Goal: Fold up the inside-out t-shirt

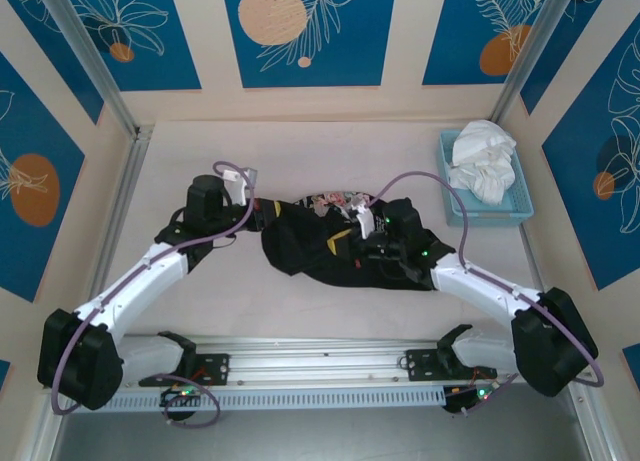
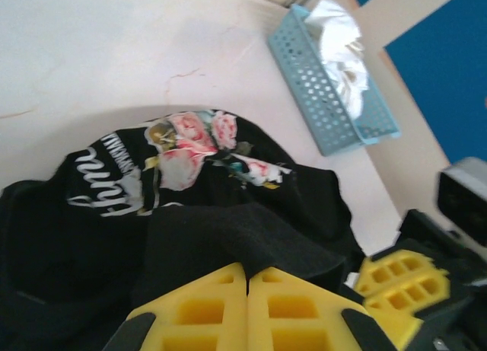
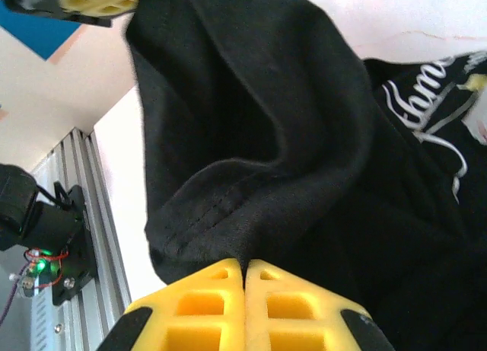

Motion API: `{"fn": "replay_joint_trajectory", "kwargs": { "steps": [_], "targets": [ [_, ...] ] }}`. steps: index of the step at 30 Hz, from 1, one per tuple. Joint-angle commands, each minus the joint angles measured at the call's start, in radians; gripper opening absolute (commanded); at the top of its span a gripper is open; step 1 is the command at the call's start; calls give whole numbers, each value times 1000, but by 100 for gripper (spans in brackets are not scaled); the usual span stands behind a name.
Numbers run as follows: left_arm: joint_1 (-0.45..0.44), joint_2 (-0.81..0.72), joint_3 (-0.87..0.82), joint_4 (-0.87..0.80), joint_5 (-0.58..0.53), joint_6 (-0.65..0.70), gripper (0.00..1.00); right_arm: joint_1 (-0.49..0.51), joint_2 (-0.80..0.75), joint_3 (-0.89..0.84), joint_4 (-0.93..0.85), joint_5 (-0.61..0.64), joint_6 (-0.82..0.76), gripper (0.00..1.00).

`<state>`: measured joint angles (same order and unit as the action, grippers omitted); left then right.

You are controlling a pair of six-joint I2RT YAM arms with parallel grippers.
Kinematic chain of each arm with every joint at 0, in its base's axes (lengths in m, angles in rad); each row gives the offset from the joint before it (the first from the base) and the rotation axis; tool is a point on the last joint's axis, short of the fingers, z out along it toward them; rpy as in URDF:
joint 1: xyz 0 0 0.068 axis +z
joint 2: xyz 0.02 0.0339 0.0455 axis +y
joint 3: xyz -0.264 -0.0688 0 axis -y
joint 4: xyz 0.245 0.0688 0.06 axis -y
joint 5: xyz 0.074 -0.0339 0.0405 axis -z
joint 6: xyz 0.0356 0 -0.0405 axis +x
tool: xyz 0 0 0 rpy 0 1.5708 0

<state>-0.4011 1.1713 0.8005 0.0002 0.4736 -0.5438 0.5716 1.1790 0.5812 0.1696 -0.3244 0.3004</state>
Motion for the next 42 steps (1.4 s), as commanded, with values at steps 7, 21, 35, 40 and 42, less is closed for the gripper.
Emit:
{"fn": "replay_joint_trajectory", "kwargs": {
  "steps": [7,21,35,40,42],
  "targets": [
    [-60,34,-22,146,168,26,0,-8,7,-34,-92,236,143,8],
    [-100,86,3,152,148,39,0,108,-137,-18,-257,410,-12,35],
    [-101,71,3,129,126,50,0,203,42,111,-243,422,-163,38],
    [-100,58,2,115,116,60,0,215,87,116,-250,443,-177,38],
    [-102,55,2,112,112,64,0,218,103,119,-258,460,-181,38]
  ]
}}
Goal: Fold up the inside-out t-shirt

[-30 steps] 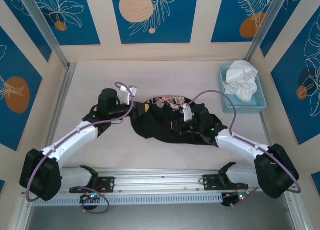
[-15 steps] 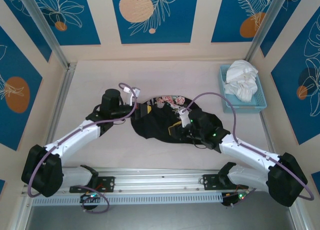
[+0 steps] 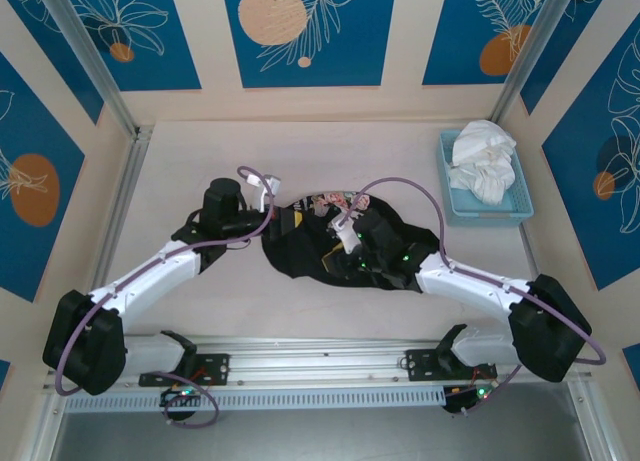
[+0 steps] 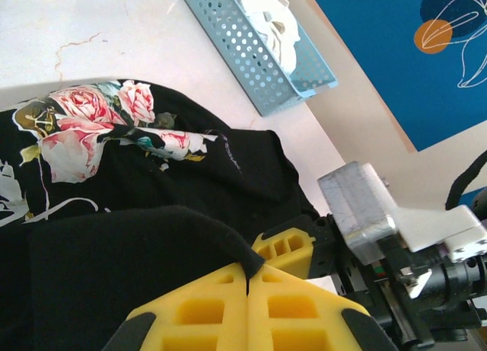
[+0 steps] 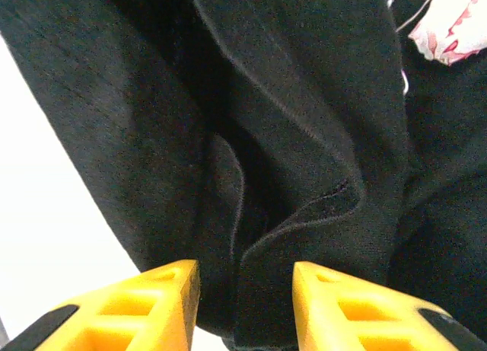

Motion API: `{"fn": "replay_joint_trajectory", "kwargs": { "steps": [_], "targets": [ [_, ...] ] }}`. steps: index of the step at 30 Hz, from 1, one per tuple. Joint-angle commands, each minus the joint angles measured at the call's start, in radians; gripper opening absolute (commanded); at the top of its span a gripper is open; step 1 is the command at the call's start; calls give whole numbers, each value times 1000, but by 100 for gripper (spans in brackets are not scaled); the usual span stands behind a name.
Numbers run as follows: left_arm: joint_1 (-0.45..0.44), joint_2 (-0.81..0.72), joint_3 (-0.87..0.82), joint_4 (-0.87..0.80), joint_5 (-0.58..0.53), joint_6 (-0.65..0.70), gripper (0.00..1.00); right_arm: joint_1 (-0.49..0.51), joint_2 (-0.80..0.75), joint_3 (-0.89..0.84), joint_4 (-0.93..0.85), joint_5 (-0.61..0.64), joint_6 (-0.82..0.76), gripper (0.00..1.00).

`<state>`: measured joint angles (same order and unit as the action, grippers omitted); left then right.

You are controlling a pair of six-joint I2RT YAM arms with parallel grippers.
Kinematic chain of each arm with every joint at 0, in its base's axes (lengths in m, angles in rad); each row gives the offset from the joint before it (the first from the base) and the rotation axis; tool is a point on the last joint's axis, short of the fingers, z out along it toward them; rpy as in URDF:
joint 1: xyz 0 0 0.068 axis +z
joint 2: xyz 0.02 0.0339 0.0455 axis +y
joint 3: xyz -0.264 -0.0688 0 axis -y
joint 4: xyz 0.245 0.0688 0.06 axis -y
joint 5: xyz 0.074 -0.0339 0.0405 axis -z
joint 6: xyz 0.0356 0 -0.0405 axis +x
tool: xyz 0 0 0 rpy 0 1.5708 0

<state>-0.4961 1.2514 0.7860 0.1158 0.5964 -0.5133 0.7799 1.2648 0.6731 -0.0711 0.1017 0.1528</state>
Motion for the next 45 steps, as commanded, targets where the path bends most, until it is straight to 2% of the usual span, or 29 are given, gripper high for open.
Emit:
{"fn": "replay_joint_trajectory", "kwargs": {
  "steps": [1,5,11,14,16,20,27,37,45],
  "targets": [
    [-5,-26,16,-4,-12,34,0,12,24,29,-21,44,-35,38],
    [-5,-29,12,-3,-19,36,0,18,42,39,-41,86,-40,38],
    [-5,-41,12,-20,-43,51,0,15,2,54,-77,128,-45,7],
    [-3,-56,15,-42,-81,63,0,4,-47,71,-119,117,-56,0],
    [0,-68,15,-54,-111,70,0,-11,-84,81,-150,82,-64,0],
    [10,-94,15,-75,-183,76,0,-69,-139,117,-231,-100,-76,0],
    [22,-116,28,-144,-336,80,0,-117,-182,194,-363,-305,-116,0],
    [24,-128,21,-257,-503,75,0,-116,-175,134,-325,-327,-65,0],
    [24,-157,-25,-245,-499,78,0,-76,-105,124,-245,-415,-56,0]
  ]
}}
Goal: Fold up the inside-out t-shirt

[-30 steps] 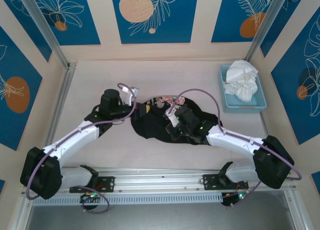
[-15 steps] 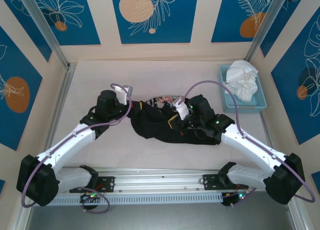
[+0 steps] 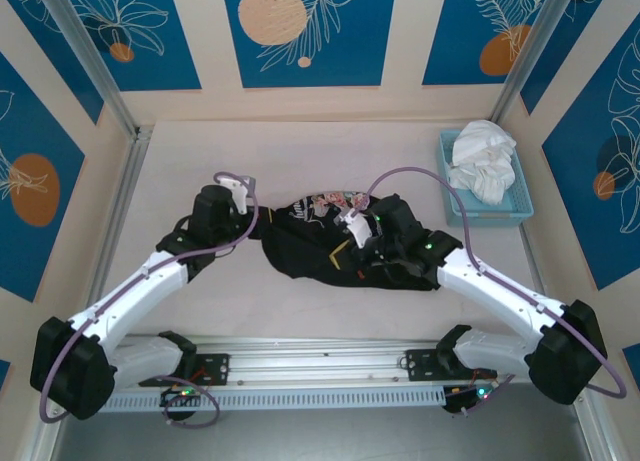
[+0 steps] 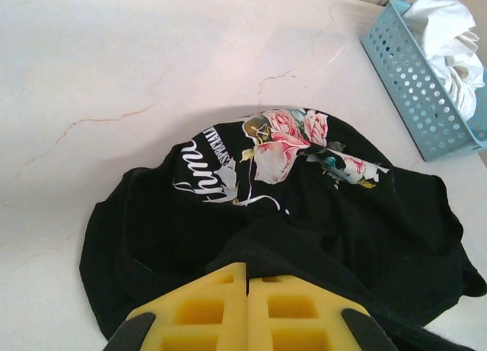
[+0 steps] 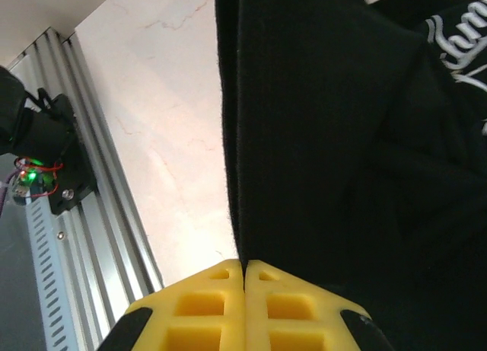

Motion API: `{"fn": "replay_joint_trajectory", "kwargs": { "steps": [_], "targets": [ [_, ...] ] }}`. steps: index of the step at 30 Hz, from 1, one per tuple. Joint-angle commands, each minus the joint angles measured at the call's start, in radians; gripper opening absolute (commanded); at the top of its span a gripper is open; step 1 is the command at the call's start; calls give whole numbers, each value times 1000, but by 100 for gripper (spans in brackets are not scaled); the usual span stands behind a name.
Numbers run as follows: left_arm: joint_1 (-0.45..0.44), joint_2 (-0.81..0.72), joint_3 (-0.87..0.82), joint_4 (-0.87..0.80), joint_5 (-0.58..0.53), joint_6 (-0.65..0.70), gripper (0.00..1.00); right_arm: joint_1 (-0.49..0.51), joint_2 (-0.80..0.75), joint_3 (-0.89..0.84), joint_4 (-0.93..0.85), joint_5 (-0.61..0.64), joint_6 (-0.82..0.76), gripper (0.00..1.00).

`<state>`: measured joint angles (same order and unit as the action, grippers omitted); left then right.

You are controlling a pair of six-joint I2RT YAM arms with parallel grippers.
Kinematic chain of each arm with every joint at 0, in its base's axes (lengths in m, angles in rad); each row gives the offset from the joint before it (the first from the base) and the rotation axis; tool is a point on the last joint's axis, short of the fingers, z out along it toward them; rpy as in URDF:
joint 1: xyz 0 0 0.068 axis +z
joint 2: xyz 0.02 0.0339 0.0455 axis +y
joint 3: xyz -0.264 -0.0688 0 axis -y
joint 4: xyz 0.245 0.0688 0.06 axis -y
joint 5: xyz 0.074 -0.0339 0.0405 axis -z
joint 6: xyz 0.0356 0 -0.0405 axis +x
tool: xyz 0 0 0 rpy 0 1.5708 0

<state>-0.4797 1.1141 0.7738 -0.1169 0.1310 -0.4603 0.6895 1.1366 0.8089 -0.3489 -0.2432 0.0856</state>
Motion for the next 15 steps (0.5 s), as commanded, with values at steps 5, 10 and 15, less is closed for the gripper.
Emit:
{"fn": "replay_joint_trajectory", "kwargs": {
  "steps": [5,10,15],
  "targets": [
    [8,-34,-2,-107,-157,32,0,53,84,1,102,-153,29,0],
    [7,-72,-27,-267,-275,16,0,135,193,39,134,-214,46,0],
    [8,-149,-183,-283,-236,-107,2,206,343,55,192,-250,82,0]
  ]
}}
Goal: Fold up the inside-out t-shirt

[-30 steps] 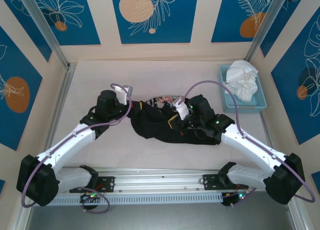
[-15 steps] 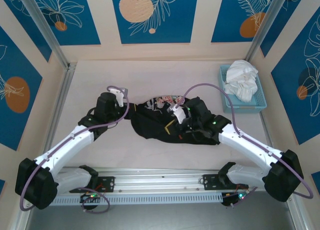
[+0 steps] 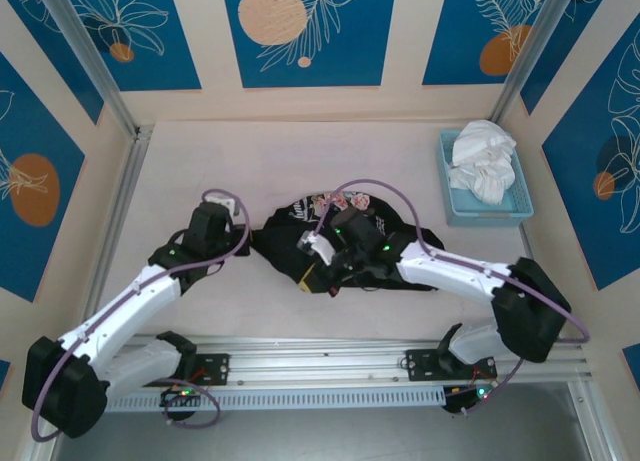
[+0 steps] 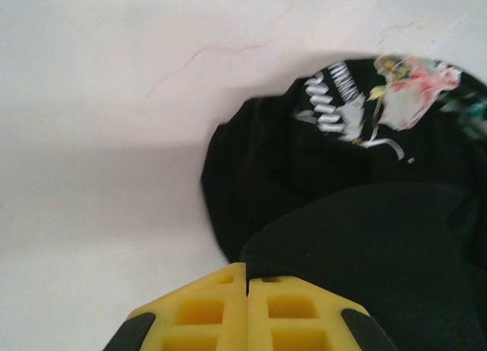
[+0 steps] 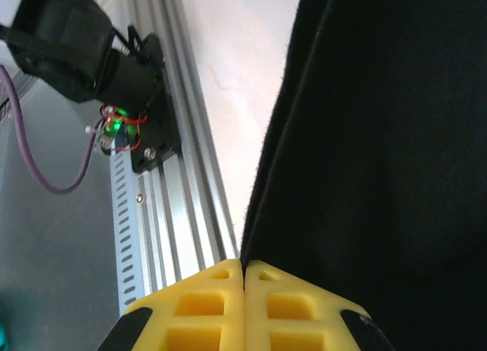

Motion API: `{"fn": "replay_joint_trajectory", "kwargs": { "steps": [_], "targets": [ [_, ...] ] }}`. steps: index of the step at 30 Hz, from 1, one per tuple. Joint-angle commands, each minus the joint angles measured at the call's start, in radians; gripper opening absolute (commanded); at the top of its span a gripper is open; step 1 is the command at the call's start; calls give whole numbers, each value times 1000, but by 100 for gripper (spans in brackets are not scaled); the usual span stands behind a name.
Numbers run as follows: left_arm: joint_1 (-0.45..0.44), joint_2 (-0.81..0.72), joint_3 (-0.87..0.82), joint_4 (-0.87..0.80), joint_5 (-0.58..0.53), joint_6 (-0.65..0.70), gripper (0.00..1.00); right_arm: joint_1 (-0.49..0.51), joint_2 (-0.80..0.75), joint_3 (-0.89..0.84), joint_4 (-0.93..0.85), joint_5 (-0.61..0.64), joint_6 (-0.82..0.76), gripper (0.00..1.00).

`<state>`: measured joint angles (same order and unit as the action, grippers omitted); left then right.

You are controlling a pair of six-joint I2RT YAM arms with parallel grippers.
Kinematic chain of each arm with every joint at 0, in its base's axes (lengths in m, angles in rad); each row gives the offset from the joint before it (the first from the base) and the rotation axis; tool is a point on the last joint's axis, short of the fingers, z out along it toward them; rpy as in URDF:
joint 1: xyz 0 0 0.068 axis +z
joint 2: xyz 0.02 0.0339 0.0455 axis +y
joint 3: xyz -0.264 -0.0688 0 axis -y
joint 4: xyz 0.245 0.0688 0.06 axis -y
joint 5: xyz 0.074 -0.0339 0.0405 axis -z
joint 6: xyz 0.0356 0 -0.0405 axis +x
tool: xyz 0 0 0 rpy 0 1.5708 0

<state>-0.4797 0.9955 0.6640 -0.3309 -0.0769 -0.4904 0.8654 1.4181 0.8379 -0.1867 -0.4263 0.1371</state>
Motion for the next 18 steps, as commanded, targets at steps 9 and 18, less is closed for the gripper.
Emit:
{"fn": "replay_joint_trajectory", "kwargs": {
  "steps": [9,18],
  "targets": [
    [7,-144,-216,-80,-195,-245,58,62,163,95,-25,-133,18,27],
    [8,137,4,190,-4,-55,79,-270,-41,79,-93,175,105,54]
  ]
}}
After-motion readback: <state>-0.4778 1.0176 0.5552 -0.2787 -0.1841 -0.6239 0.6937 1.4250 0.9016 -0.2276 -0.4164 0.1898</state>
